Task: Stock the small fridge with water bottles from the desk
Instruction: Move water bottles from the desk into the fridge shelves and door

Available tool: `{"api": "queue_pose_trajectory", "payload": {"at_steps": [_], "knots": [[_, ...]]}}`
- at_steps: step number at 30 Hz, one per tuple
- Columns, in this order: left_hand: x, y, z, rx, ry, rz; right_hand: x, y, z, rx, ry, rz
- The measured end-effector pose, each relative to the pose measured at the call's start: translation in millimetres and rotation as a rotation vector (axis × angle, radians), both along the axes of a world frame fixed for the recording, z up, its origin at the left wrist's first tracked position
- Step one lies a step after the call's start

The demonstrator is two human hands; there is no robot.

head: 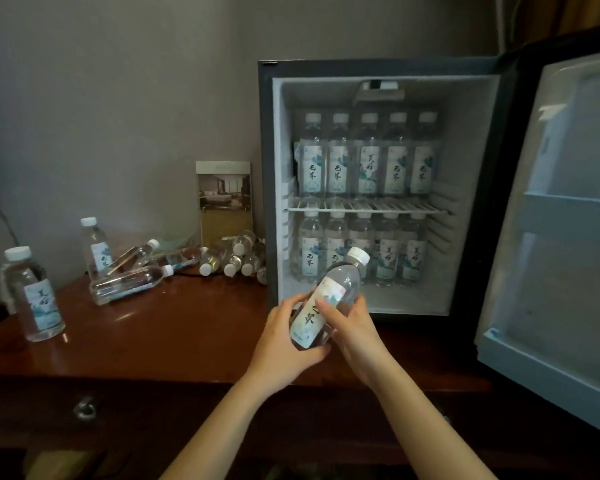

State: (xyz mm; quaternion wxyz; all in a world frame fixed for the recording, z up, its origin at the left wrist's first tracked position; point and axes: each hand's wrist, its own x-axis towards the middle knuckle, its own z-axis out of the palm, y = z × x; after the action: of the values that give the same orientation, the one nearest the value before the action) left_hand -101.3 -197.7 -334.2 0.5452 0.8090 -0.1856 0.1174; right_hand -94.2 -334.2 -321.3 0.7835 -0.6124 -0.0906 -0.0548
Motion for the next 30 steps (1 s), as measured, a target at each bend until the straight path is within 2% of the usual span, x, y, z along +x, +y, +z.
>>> {"api": "queue_pose_trajectory", "payload": {"at_steps": [2, 5, 11, 18, 23, 30], "knots": [[-3.0, -17.6, 4.3, 0.109, -0.12, 0.084, -7.9, -12.3, 11.1, -0.073, -0.043, -0.039], [-8.8, -43.5, 11.3, 0.136, -0.149, 0.063, -24.9, -38.1, 26.6, -0.163, -0.106, -0.12], [-26.1, -85.9, 48.1, -0.028, -0.168, -0.255, -67.4, -82.1, 70.1, -0.234, -0.268, -0.306], [-40.4, -144.4, 134.9, -0.082, -0.434, -0.283, -110.9, -122.2, 155.0, -0.44, -0.54, -0.571], [-47.9, -196.4, 188.3, -0.085, -0.613, -0.233, -123.5, -153.5, 204.9, -0.52, -0.647, -0.778], [-39.5, -244.4, 211.0, -0.041, -0.548, -0.317, -110.4, -191.5, 222.8, -0.563, -0.636, -0.903]]}}
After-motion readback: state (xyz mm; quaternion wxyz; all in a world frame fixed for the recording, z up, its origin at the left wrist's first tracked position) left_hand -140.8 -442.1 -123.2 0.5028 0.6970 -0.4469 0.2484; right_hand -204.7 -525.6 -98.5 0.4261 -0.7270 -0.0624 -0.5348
